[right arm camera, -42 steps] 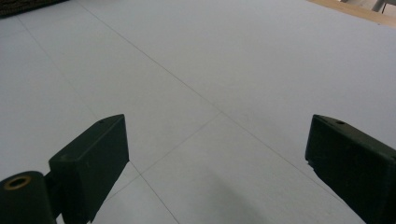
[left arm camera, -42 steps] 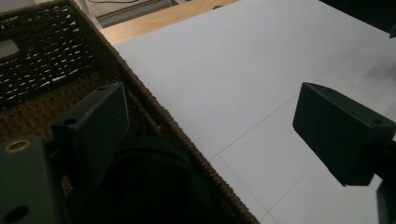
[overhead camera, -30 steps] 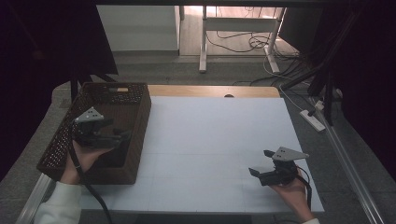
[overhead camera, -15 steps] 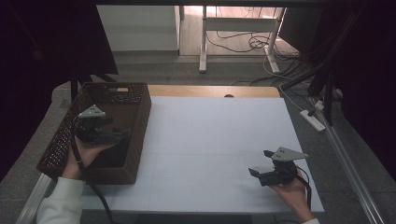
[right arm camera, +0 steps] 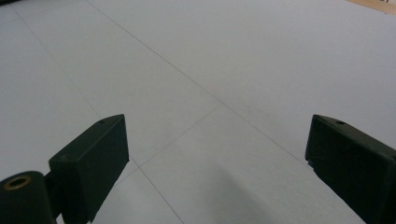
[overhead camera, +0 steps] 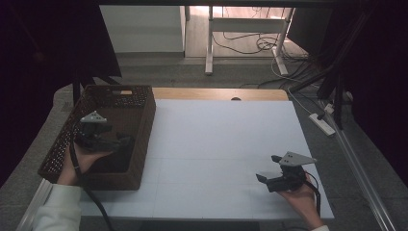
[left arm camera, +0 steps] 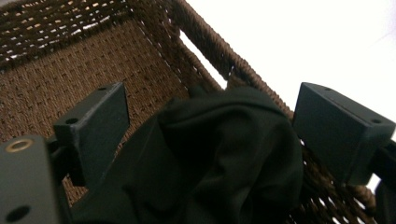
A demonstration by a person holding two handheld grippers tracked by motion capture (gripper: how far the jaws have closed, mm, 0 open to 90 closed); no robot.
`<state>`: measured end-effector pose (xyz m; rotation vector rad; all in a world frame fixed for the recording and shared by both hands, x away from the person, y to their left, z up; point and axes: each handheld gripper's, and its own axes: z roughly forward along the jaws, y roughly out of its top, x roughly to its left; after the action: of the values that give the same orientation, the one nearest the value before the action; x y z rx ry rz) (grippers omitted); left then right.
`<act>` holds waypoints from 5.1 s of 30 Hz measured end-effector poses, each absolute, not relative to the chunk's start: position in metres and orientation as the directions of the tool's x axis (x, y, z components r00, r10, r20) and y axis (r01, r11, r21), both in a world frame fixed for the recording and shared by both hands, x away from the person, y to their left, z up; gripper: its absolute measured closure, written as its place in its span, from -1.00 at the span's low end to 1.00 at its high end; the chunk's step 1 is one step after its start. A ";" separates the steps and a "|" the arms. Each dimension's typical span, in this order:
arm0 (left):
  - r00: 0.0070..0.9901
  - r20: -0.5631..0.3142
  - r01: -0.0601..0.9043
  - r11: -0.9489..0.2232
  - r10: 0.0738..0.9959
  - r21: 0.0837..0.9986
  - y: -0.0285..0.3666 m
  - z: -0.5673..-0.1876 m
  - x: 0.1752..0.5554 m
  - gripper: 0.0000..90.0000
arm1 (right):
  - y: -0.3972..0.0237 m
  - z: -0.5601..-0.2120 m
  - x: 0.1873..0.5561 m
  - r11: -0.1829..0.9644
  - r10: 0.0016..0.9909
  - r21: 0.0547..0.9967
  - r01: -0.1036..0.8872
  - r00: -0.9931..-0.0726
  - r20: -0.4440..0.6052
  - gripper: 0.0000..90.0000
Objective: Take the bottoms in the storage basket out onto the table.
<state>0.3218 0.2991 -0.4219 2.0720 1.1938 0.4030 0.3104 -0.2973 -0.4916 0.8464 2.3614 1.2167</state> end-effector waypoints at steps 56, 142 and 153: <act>0.646 -0.181 0.754 -0.583 0.741 0.304 0.289 -0.464 0.356 0.59 | -0.294 -0.496 0.312 0.484 0.642 0.793 0.370 -0.766 -0.034 -0.87; 0.541 -0.264 0.535 -0.085 0.799 0.840 0.350 -0.385 0.295 0.75 | -0.296 -0.494 0.311 0.479 0.657 0.803 0.356 -0.752 -0.058 -0.86; 0.540 -0.271 0.507 -0.051 0.797 0.860 0.349 -0.380 0.291 0.74 | -0.296 -0.494 0.311 0.478 0.657 0.803 0.356 -0.752 -0.058 -0.86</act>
<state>0.2908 0.3488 -0.3800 1.7094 1.1018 0.3390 0.3108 -0.2956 -0.4939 0.8506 2.3710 1.1634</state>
